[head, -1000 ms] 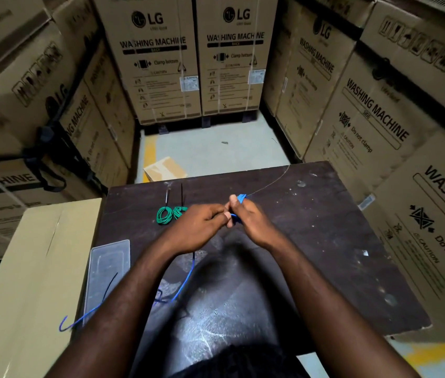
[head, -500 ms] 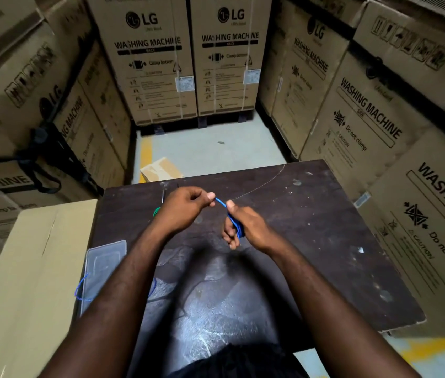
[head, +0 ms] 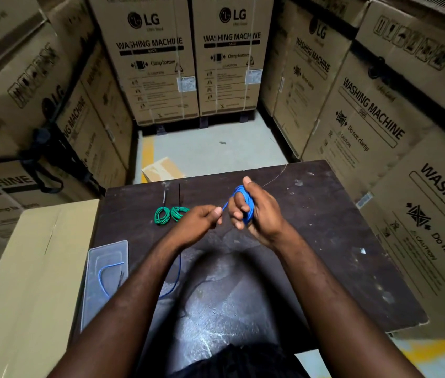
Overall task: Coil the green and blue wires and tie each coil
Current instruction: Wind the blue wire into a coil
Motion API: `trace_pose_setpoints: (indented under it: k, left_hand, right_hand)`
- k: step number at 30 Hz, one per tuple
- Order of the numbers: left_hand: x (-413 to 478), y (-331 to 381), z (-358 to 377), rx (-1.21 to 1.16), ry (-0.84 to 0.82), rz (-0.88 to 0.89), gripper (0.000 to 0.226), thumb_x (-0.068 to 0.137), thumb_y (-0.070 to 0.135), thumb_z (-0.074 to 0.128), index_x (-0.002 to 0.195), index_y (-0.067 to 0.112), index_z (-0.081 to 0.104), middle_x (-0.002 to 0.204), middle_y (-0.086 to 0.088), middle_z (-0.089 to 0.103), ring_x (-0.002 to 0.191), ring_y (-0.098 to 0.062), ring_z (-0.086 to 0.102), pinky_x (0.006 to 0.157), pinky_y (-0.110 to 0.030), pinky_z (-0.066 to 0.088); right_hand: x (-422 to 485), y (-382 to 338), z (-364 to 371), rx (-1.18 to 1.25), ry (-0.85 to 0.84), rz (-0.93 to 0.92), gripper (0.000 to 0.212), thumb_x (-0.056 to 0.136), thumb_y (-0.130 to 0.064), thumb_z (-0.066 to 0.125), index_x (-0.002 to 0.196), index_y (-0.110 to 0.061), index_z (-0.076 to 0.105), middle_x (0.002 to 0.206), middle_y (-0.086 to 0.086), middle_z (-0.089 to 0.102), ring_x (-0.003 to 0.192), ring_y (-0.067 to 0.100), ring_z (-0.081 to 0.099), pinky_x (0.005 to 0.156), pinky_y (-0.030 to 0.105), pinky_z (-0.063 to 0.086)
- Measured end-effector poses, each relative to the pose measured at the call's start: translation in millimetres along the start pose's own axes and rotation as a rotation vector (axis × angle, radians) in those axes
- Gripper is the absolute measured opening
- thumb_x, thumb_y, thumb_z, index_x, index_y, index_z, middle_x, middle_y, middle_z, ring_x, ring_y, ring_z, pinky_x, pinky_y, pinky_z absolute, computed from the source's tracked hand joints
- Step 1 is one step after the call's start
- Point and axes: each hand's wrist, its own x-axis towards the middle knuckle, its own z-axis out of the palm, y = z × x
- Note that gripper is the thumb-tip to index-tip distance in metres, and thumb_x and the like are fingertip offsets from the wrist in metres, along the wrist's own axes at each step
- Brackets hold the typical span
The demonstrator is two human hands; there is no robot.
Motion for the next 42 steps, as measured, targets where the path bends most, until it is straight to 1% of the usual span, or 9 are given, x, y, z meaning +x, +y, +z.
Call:
trace_pose_setpoints:
  k: [3,8,13,19,24,27,32,37,42]
  left_hand:
    - [-7.6,-5.0,6.2,-0.042,-0.024,-0.037,0.033,0.102,0.021,0.040,0.072,0.015,0.052,0.058,0.005,0.037,0.040,0.002,0.030,0.042,-0.010,0.023]
    - [-13.3,-7.5,11.7,-0.047,-0.019,-0.073,0.033,0.102,0.022,0.040,0.073,0.015,0.052,0.058,0.005,0.037,0.039,0.001,0.028,0.039,-0.009,0.021]
    - [-16.2,-7.0,19.2,-0.052,-0.023,-0.069,0.034,0.102,0.022,0.042,0.072,0.015,0.055,0.052,0.010,0.041,0.039,0.002,0.033,0.042,-0.011,0.024]
    - [-21.0,-2.6,20.9,0.051,0.006,0.001,0.037,0.089,0.045,0.046,0.067,0.019,0.059,0.051,0.011,0.043,0.052,-0.007,0.036,0.055,-0.027,0.029]
    - [-30.2,16.8,17.6,0.136,-0.008,0.130,0.030,0.094,0.028,0.049,0.071,0.015,0.063,0.053,0.009,0.041,0.051,-0.003,0.036,0.053,-0.025,0.030]
    - [-33.7,27.6,13.8,0.156,-0.005,0.164,0.027,0.091,0.030,0.049,0.074,0.017,0.066,0.051,0.009,0.042,0.051,-0.003,0.037,0.052,-0.022,0.030]
    - [-38.4,43.2,1.6,0.085,0.051,0.189,0.025,0.089,0.033,0.049,0.073,0.022,0.063,0.051,0.010,0.040,0.052,-0.006,0.036,0.050,-0.024,0.027]
    - [-37.3,55.4,-8.2,0.090,0.097,0.227,0.028,0.095,0.020,0.053,0.069,0.026,0.061,0.057,0.015,0.053,0.056,0.003,0.044,0.058,-0.020,0.034]
    - [-35.3,56.7,-16.0,0.224,0.124,0.217,0.020,0.092,0.025,0.054,0.078,0.017,0.065,0.068,0.013,0.063,0.064,0.001,0.052,0.067,-0.024,0.042]
  right_hand:
    - [4.5,-8.1,-1.2,0.051,0.083,-0.042,0.058,0.102,-0.037,0.025,0.052,-0.015,0.042,0.051,0.009,0.043,0.039,0.020,0.039,0.042,0.024,0.034]
    - [15.2,-10.3,1.1,0.102,0.174,-0.096,0.051,0.101,-0.040,0.028,0.064,-0.011,0.048,0.061,0.008,0.056,0.048,0.020,0.052,0.049,0.026,0.044]
    - [26.6,0.1,1.3,0.069,0.158,-0.145,0.040,0.103,-0.028,0.028,0.085,-0.004,0.055,0.073,0.004,0.069,0.065,0.019,0.067,0.060,0.024,0.052]
    - [37.7,14.9,-10.2,-0.168,0.173,-0.136,0.035,0.104,-0.021,0.029,0.090,-0.007,0.057,0.086,0.008,0.068,0.078,0.020,0.070,0.072,0.026,0.055]
    - [42.5,21.0,-14.5,-0.373,0.203,-0.117,0.033,0.104,-0.016,0.030,0.091,-0.008,0.059,0.092,0.012,0.066,0.083,0.020,0.067,0.077,0.024,0.053]
    - [43.3,27.9,-18.3,-0.450,0.235,-0.084,0.031,0.104,-0.016,0.032,0.091,-0.006,0.058,0.092,0.014,0.065,0.082,0.020,0.065,0.076,0.025,0.053]
    - [35.4,33.3,-25.9,-0.520,0.254,-0.019,0.037,0.104,-0.021,0.034,0.079,-0.011,0.060,0.082,0.008,0.067,0.079,0.023,0.063,0.078,0.035,0.050]
    - [20.4,25.6,-20.4,-0.622,0.070,0.003,0.050,0.104,-0.029,0.032,0.069,-0.014,0.064,0.063,-0.002,0.065,0.062,0.009,0.060,0.068,0.022,0.047]
    - [14.5,29.4,-21.8,-0.640,0.028,0.142,0.064,0.094,-0.061,0.029,0.077,-0.009,0.064,0.070,0.013,0.066,0.063,0.023,0.062,0.069,0.040,0.049]
